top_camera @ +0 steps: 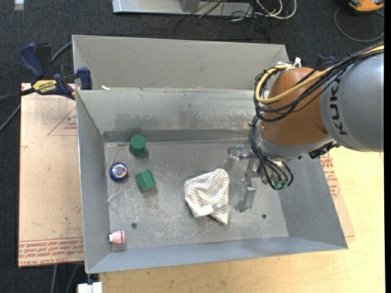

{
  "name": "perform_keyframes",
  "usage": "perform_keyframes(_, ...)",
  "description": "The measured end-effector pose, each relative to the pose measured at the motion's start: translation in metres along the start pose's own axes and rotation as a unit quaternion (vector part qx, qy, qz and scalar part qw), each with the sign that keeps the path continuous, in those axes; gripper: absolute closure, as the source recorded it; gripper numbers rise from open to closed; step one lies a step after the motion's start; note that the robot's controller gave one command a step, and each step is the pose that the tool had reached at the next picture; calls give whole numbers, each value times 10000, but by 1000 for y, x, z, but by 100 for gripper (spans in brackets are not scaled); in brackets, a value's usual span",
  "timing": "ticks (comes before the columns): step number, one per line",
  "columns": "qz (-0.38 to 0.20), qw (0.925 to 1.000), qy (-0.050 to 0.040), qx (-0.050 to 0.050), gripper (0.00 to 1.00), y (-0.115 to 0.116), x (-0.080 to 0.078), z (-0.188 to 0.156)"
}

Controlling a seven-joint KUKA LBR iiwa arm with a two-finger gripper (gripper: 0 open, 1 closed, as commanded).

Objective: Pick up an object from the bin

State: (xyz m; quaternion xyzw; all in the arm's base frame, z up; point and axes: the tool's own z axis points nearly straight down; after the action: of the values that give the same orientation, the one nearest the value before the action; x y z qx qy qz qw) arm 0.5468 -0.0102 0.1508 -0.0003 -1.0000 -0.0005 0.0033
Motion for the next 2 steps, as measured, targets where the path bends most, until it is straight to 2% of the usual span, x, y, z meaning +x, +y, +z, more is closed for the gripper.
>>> perform_keyframes(1,-3,10000,-36,2,0,0,-1,-4)
perform_keyframes(2,77,10000,23,-9,0,15,20,80)
